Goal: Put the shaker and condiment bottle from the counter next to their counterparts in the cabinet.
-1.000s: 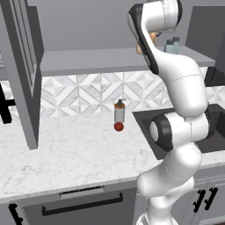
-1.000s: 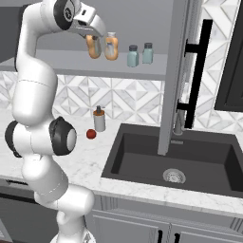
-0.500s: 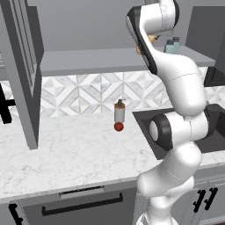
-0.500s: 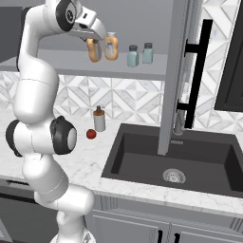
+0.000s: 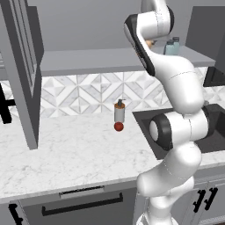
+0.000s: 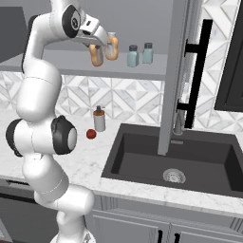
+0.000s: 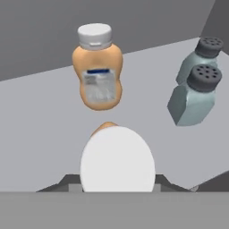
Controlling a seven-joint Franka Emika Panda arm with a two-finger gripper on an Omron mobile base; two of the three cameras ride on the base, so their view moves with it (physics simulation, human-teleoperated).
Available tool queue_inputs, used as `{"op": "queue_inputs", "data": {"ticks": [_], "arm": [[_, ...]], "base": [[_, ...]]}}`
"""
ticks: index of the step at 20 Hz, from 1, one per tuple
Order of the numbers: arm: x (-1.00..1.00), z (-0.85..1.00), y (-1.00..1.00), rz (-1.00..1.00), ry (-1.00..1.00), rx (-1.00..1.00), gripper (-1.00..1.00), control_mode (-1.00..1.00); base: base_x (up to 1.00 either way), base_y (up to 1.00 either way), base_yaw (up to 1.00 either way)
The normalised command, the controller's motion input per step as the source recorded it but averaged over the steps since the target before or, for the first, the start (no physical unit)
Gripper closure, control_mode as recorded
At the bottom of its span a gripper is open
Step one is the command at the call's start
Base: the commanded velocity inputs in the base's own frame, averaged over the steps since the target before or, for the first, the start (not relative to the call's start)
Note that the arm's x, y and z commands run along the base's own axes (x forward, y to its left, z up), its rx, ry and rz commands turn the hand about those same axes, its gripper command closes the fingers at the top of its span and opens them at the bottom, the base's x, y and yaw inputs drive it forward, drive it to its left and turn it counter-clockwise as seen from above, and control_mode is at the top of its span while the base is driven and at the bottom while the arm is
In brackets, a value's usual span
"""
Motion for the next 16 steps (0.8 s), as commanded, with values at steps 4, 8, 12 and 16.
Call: {"op": "queue_inputs", "data": {"ticks": [4, 8, 12, 16], "arm": [[0.28, -0.09, 0.0, 0.0, 0.0, 0.0, 1.0, -1.0], [0.24, -0.02, 0.0, 0.0, 0.0, 0.0, 1.0, -1.0], [0.25, 0.0, 0.0, 0.0, 0.0, 0.0, 1.0, -1.0], [0.33, 0.0, 0.0, 0.0, 0.02, 0.0, 1.0, -1.0]], "base": [[0.0, 0.0, 0.0], [0.0, 0.0, 0.0], [0.0, 0.0, 0.0], [0.0, 0.0, 0.0]]}}
